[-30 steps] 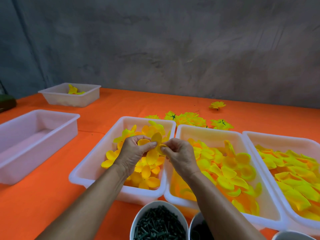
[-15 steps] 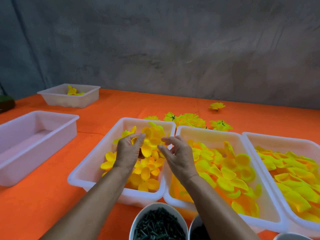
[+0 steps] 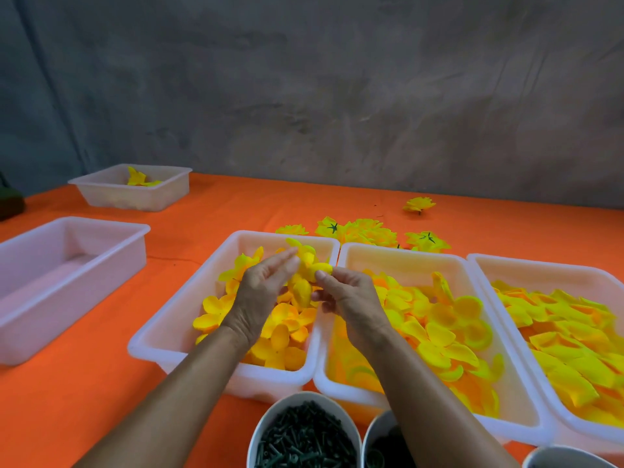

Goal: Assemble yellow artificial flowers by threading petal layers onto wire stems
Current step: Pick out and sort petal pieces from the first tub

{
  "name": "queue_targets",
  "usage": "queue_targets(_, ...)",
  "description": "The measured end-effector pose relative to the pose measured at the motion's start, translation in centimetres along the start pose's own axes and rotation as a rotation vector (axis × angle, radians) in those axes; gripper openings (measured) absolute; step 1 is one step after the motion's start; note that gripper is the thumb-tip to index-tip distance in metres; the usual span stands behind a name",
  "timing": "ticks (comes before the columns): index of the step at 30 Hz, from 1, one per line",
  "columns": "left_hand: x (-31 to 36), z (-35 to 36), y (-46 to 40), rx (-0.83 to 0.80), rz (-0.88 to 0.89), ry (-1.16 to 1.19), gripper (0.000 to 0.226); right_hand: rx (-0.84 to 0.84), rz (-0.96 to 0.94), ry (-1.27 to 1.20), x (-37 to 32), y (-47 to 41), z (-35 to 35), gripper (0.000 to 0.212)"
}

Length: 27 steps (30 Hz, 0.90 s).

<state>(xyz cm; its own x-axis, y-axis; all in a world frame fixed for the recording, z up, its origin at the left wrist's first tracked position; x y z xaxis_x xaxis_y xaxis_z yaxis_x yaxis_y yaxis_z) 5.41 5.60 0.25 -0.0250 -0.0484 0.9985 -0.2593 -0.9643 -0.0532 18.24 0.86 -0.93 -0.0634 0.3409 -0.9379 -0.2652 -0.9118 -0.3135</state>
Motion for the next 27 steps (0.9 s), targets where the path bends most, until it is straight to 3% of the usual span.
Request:
queue_targets(2, -1.7, -1.3, -0.5, 0.105, -0.182, 0.098, 0.024, -0.008, 0.026, -0.031, 0.1, 0.0, 0.2, 0.008)
queue_targets(5, -3.1, -0.7, -0.5, 0.019, -0.316, 0.141, 0.009, -0.014, 0.04, -0.057, 0.2, 0.1, 0.2, 0.006)
queue_targets(8, -2.4, -0.8, -0.4, 0.001, -0.232, 0.126, 0.015, 0.028, 0.044, -0.07, 0.4, 0.1, -0.3, 0.006)
queue_targets(15, -0.5, -1.0, 0.2, 0.072, 0.02, -0.198, 0.032, 0.068, -0.051, 0.059, -0.1, -0.3, -1.1, 0.016)
queue_targets(18, -0.7, -1.2, 0.2, 0.079, -0.005, -0.143, 0.025, 0.047, -0.057, 0.075, 0.0, -0.2, -1.0, 0.02)
queue_targets(22, -2.5, -1.0, 0.0, 0.023, -0.213, -0.018, 0.008, -0.013, -0.045, 0.052, 0.1, -0.1, -0.4, 0.019)
queue_targets(24, -2.8, -0.7, 0.0, -0.019, -0.259, 0.054, 0.018, -0.003, -0.06, 0.076, 0.0, 0.0, -0.3, 0.015)
queue_targets(27, -1.8, -1.1, 0.2, 0.012, -0.165, 0.092, 0.028, 0.08, -0.08, 0.182, -0.2, -0.1, -0.9, 0.01)
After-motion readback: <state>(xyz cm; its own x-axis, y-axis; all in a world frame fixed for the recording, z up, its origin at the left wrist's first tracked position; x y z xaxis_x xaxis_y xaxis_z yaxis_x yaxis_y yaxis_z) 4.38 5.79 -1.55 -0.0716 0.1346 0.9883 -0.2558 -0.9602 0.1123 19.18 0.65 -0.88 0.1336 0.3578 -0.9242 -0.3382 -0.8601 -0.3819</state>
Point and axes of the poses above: each hand's wrist, its own y-axis away from the middle knuckle, its own z-axis out of the palm, x = y × z, the point moved 10 cm from there along -y, towards the middle knuckle, and after that the axes turned 11 degrees about -z, right-handed, at the moved point
